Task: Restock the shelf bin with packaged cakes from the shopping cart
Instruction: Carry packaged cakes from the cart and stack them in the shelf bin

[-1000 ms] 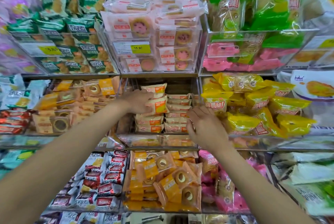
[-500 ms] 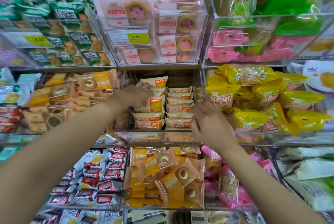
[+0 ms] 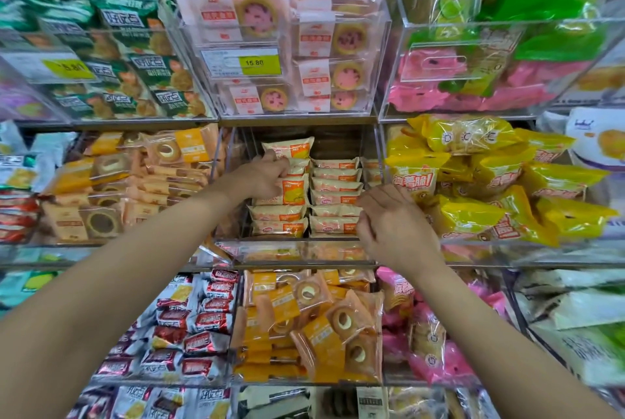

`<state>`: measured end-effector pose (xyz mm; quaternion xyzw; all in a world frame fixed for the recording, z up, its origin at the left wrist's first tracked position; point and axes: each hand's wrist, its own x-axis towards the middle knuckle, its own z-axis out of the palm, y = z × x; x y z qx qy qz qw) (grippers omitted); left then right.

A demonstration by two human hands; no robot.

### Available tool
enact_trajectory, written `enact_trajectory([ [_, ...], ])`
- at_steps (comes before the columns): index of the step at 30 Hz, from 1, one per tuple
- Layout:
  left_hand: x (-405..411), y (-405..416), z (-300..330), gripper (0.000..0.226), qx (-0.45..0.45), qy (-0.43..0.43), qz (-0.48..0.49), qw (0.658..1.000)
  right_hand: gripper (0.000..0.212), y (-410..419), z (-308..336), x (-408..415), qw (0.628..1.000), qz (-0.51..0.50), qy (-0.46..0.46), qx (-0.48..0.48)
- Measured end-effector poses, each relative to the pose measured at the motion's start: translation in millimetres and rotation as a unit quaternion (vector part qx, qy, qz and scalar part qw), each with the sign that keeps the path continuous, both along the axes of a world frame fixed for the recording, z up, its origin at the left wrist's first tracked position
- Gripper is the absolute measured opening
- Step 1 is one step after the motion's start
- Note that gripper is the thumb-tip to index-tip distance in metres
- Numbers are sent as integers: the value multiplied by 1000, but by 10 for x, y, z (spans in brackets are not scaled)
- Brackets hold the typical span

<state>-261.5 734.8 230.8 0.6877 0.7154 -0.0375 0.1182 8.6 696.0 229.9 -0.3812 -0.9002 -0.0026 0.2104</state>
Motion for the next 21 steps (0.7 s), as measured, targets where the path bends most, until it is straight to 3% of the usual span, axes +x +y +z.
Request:
enact_trajectory([
  [4, 72, -18, 60, 32, -9, 1, 44, 999, 34, 13, -19, 3, 1000, 11, 14, 6],
  [7, 235, -233, 257, 28, 115, -18, 83, 990, 24, 37, -38, 20, 999, 22, 23, 8],
  [9, 464, -499, 404, 18, 195, -99, 101, 970, 20, 41, -27, 26, 999, 29, 44, -10],
  [12, 927, -1073, 530, 10, 265, -289, 68, 917, 18, -59, 32, 80, 987, 11, 153, -53],
  [15, 1367, -1736, 477, 14, 358, -442, 37, 822, 16, -389, 12, 311, 953, -20, 298, -59],
  [18, 1804, -2245, 120, 17, 314, -529, 88, 784, 19, -930, -203, 804, 897, -69, 397, -183],
  [19, 1961, -2347, -44, 17, 265, -546, 109, 787, 19, -1124, -311, 1010, 877, -91, 411, -231],
  [21, 2296, -2456, -404, 19, 116, -535, 130, 826, 24, -1511, -581, 1462, 843, -150, 418, -304],
])
